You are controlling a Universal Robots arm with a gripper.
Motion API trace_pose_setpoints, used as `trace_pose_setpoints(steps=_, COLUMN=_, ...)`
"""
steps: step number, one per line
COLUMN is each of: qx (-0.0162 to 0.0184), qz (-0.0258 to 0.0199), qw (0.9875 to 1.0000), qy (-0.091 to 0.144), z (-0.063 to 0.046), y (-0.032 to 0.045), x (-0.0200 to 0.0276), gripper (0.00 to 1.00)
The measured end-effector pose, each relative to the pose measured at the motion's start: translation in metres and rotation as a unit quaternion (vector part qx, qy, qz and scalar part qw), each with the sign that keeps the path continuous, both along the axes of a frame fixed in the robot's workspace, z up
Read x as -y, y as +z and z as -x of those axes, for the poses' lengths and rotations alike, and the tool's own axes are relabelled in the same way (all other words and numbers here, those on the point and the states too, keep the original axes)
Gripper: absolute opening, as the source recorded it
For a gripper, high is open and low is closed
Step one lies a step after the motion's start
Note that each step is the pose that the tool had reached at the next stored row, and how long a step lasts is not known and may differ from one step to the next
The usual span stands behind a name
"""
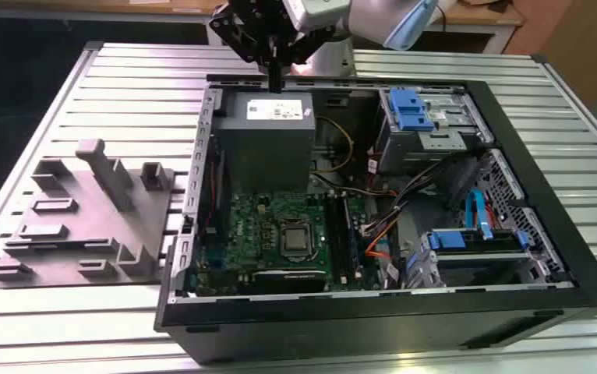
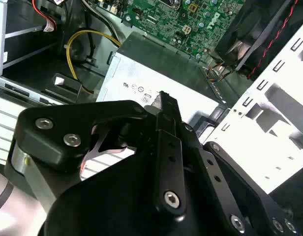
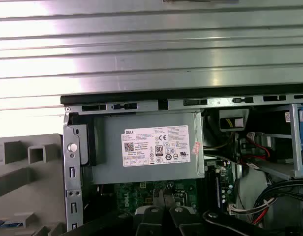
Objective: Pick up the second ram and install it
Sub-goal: 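Reach for the second ram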
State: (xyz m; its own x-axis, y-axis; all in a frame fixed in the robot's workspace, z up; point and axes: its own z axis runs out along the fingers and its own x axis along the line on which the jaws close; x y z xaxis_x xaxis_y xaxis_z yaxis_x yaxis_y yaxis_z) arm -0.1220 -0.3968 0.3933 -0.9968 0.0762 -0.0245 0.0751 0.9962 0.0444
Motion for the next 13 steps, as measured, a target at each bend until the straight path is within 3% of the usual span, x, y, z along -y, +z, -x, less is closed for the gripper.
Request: trace_pose_setpoints(steps=13, qx=0.0, qz=-0.0001, qw=1.0, qy=0.0, z=0.0007, y=0.0, x=-0.0002, gripper=0.1)
